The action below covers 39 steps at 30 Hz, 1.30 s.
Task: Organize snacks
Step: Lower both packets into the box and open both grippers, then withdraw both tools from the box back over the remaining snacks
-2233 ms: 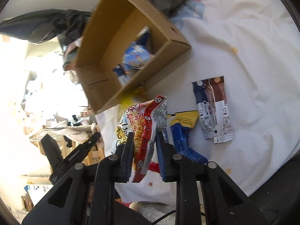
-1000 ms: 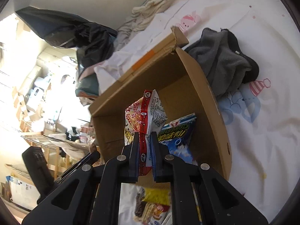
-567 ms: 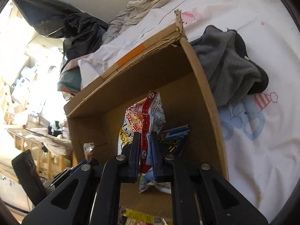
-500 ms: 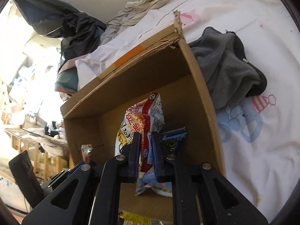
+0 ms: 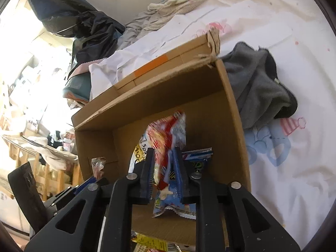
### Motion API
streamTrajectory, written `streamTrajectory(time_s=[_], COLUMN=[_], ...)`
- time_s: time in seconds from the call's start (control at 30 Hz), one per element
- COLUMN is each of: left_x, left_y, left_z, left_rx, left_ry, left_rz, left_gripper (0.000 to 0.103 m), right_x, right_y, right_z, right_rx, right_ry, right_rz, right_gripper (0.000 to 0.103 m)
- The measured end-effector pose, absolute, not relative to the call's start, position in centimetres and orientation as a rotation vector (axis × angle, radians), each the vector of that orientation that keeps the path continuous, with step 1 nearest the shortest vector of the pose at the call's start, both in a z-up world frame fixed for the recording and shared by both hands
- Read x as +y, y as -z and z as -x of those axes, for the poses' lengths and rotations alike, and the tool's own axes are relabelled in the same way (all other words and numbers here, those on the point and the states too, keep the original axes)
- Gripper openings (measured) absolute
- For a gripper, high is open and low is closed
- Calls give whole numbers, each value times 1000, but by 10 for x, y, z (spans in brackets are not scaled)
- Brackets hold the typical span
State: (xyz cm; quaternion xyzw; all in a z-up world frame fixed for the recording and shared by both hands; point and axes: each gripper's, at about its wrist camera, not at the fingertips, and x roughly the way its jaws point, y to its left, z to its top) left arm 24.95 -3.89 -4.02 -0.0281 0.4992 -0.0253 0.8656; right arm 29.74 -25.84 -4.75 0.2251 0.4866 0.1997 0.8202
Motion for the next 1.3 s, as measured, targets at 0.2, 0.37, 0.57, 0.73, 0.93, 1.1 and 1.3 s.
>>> streamTrajectory(time_s=[0.2,0.37,0.57,0.73,0.93,1.1,1.3], left_x=[-36,-35,-32,-23,-14,-5,-2], left_y=[35,26,17,7,-4,-8,-16], left_z=[-246,-239,-227,-217,-202,-189,-162], left_rx=[1030,984,947,918,882,880,832], left_ry=[52,48,35,30,7,6,-34], left_rz=[94,79,62,85,78,101,57], left_gripper=[52,76,82,82,82,82,82], right_x=[-264,-268,-273,-274,-275,-278,-275], right_y=[26,19,16,13,8,9,16], right_z=[-287,-279,-266,-250,-227,-204,-177], right_rx=[928,915,934,937,930,946,976], right_ry=[-420,-427,-418,-417,-406,-391,-342], right_rz=[-488,-479,-484,-461,-433,-422,-352], right_gripper=[94,94,94,94,94,94,94])
